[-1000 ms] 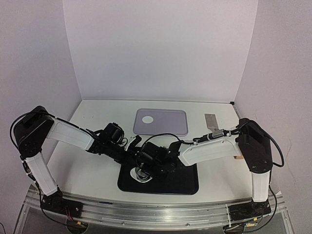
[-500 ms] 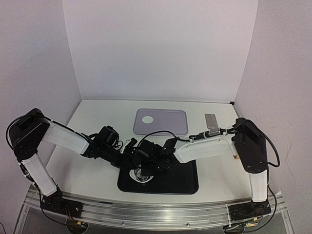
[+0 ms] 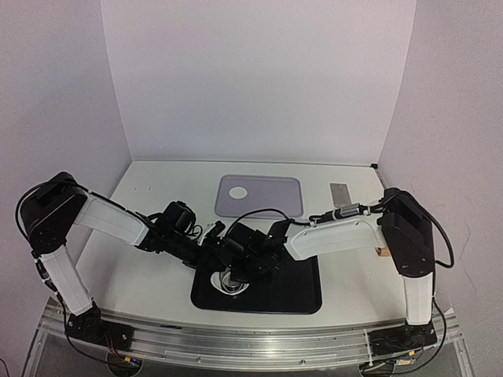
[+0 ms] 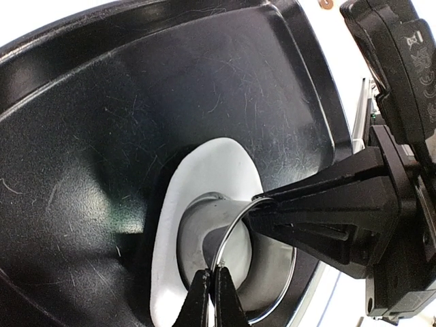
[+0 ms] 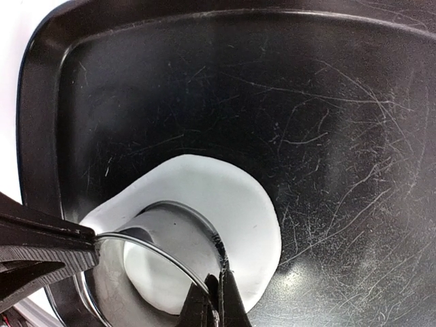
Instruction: Roll out the dumpling wrappers from the dough
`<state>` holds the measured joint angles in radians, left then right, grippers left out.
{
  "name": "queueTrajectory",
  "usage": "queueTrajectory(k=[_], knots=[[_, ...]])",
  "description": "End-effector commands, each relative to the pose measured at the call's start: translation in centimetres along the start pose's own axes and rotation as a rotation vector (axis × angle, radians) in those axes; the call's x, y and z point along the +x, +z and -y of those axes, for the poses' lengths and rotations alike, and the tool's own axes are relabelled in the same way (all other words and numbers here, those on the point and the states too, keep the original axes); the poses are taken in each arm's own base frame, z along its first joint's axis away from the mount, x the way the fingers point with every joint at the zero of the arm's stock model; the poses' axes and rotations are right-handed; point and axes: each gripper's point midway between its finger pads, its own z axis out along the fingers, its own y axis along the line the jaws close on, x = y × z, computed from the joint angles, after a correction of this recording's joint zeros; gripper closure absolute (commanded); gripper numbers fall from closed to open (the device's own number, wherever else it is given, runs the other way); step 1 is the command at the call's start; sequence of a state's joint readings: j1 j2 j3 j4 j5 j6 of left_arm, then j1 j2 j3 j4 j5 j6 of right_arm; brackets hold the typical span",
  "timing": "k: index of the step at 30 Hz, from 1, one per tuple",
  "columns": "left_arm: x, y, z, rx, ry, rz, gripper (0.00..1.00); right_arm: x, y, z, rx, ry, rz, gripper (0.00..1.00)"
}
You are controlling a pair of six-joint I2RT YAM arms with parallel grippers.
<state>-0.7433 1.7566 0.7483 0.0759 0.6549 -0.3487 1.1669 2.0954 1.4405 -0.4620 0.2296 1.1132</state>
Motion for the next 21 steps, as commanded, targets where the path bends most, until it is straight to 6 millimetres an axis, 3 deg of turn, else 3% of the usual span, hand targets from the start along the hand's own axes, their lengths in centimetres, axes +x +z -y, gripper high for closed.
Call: queueTrajectory(k=[1, 4, 7, 10, 15, 18, 21], knots=[[11.4, 2.4, -2.4, -0.096, -0.125, -0.351, 1.00, 3.2, 5.3, 5.8, 0.230, -0.017, -0.079, 1.00], [11.7, 1.9, -3.4, -0.155, -0.151, -0.356, 1.00, 3.1, 6.2, 3.6, 0.218, -0.077, -0.087, 1.00], [10.4, 1.1, -4.7, -0.219, -0.156, -0.321, 1.00, 3.2, 6.5, 1.3, 0.173, -0.129, -0.085, 1.00], [9.8, 0.7, -4.5, -0.215, -0.133, -0.307, 1.00, 3.3, 6.3, 0.3, 0.138, -0.156, -0.092, 1.00], [11.7, -0.3, -4.3, -0.214, -0.134, -0.353, 1.00, 5.8, 5.7, -0.7, 0.075, -0.273, -0.179, 1.00], [12.5, -0.5, -3.2, -0.168, -0.120, -0.348, 1.00, 7.3, 5.3, 1.1, 0.112, -0.306, -0.195, 1.00], [12.9, -0.1, -2.3, -0.136, -0.076, -0.357, 1.00, 6.9, 4.6, 3.7, 0.173, -0.276, -0.152, 1.00]])
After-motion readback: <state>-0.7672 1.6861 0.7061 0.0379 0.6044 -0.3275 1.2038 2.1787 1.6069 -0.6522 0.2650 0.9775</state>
